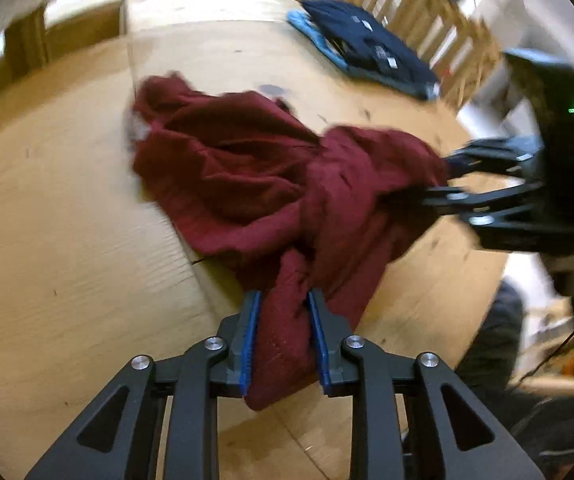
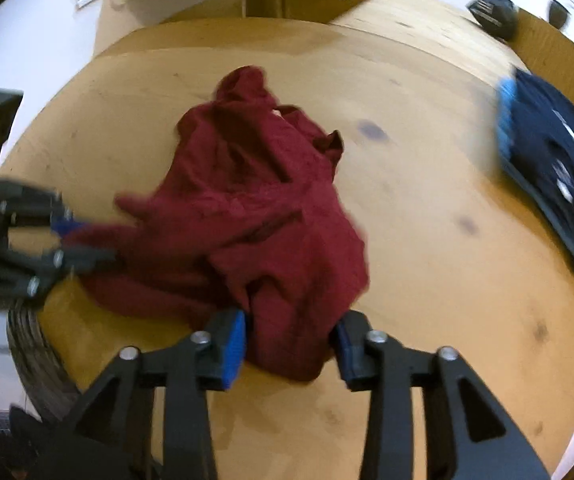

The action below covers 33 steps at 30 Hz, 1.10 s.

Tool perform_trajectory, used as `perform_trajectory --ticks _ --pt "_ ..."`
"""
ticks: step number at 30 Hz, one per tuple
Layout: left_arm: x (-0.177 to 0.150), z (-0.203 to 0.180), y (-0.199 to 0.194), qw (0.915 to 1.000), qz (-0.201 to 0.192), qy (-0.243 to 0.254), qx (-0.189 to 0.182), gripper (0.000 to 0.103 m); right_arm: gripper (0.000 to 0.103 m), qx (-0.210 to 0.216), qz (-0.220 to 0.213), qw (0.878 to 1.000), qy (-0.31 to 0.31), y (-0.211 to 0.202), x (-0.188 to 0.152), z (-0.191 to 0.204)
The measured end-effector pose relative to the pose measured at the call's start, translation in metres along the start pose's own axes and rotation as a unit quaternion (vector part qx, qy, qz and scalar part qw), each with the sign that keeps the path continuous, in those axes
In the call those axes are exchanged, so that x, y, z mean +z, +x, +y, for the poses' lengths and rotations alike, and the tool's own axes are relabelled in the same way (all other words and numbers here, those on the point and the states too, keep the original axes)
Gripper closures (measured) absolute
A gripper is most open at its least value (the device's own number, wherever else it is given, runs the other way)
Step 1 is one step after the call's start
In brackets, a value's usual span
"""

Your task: Fold clothes

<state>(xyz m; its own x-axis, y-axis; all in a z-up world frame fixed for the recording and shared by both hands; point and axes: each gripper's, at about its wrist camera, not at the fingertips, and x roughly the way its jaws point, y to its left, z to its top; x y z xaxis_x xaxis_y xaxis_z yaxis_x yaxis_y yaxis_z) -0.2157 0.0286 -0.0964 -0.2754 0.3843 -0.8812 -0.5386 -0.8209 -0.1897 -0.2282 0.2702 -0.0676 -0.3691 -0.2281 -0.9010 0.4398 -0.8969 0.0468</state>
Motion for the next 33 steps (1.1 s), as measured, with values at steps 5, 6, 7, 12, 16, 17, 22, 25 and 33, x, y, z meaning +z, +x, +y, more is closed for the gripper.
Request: perform_trajectory --ticks 5,6,7,12,16,17,22,25,33 --pt "-0.010 -0.022 -0.022 0.9940 -0.011 0.053 0.094 0.072 0.046 0.004 -0.078 0.993 0.085 -0.067 -0.040 -0.046" --pt "-0.013 -0.022 -0.029 0.9922 -0.014 0.059 0.109 0.071 0.046 -0.002 -0.086 0.993 0.076 -0.070 -0.036 -0.042" --pt "-0.013 -0.022 -0.030 0.9911 -0.016 0.059 0.119 0.069 0.046 -0.006 -0.089 0.994 0.055 -0.069 -0.032 -0.035" --pt "-0.011 -0.011 -0.016 0.9940 -0.007 0.028 0.106 0.055 0.046 0.019 -0.063 0.998 0.010 -0.029 -0.004 -0.030" --pt "-0.005 -0.008 0.012 0.9964 0.010 0.017 0.082 0.053 0.046 0.045 -0.036 0.998 0.015 0.014 0.025 -0.034" --pt "-0.004 -0.006 0.016 0.9967 0.012 0.016 0.078 0.051 0.046 0.053 -0.028 0.998 0.018 0.024 0.031 -0.034" --pt "0.004 -0.003 0.028 0.9975 0.020 0.013 0.067 0.051 0.048 0.111 0.007 0.993 0.036 0.061 0.047 -0.032" --pt "0.014 0.003 0.016 0.9972 0.007 0.017 0.073 0.051 0.098 0.110 -0.009 0.994 0.013 0.051 0.042 -0.025" --pt "0.107 0.020 0.011 0.9916 -0.039 0.047 0.114 0.045 0.098 0.103 -0.039 0.994 -0.015 -0.001 0.009 -0.018"
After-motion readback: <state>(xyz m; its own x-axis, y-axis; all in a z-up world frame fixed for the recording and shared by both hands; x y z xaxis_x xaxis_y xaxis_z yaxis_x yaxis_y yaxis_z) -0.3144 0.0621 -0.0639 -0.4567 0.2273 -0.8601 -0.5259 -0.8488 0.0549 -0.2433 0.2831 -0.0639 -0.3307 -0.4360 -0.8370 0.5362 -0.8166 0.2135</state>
